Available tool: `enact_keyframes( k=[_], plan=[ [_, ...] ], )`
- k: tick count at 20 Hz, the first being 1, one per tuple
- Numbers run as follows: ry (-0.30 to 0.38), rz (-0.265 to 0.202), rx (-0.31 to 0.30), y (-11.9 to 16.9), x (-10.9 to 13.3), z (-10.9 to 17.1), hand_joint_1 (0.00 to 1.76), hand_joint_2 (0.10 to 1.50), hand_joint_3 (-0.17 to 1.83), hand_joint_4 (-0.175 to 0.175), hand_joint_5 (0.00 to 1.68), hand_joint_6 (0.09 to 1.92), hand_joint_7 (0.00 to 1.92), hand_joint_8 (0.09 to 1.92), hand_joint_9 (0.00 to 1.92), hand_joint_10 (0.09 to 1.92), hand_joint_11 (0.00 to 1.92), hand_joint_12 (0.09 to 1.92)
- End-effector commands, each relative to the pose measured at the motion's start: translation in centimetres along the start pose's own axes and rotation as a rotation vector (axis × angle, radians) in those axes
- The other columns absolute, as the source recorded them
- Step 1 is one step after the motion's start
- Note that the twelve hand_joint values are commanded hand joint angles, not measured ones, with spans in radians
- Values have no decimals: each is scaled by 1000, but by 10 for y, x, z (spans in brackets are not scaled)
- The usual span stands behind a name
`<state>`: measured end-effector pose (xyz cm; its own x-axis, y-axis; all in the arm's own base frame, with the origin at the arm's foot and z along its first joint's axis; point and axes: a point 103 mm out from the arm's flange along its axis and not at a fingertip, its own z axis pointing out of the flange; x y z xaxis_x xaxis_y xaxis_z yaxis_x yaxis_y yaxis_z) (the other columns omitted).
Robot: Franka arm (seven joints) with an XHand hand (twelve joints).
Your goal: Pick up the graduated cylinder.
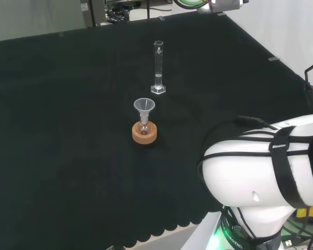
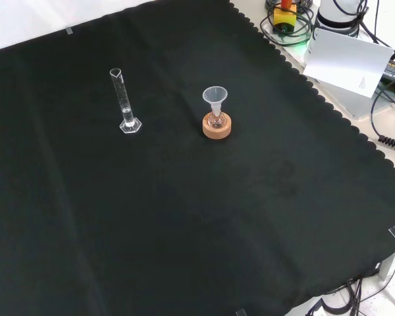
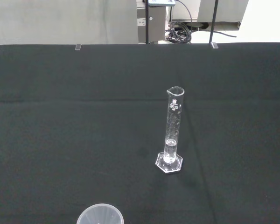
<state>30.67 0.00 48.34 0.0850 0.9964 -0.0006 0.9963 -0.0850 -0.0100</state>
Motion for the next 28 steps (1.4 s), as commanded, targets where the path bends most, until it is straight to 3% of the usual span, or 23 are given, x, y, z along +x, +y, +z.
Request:
enact_keyframes(
  k=[1, 4, 8, 13, 24, 28],
  plan=[
    [-1, 4, -11, 0, 0, 0, 128, 1126, 541, -13, 86, 169, 0, 269, 88, 668, 27, 1332],
    [-2, 1, -13, 0, 2, 2, 93, 1214, 390, -13, 125, 87, 0, 239, 75, 683, 2, 1377],
    [-10, -10, -10, 3, 7, 5, 89, 1230, 362, -13, 133, 87, 0, 234, 74, 686, 0, 1383],
    [-5, 17, 18, 19, -2, 22, 95, 1233, 352, -14, 137, 87, 0, 234, 76, 686, 0, 1384],
    [35, 78, 74, 76, -39, 90, 125, 1237, 314, -19, 148, 87, 0, 263, 91, 689, 0, 1385],
    [80, 37, 79, 106, -53, 119, 163, 1221, 293, -20, 151, 87, 0, 286, 98, 690, 0, 1386]
  ],
)
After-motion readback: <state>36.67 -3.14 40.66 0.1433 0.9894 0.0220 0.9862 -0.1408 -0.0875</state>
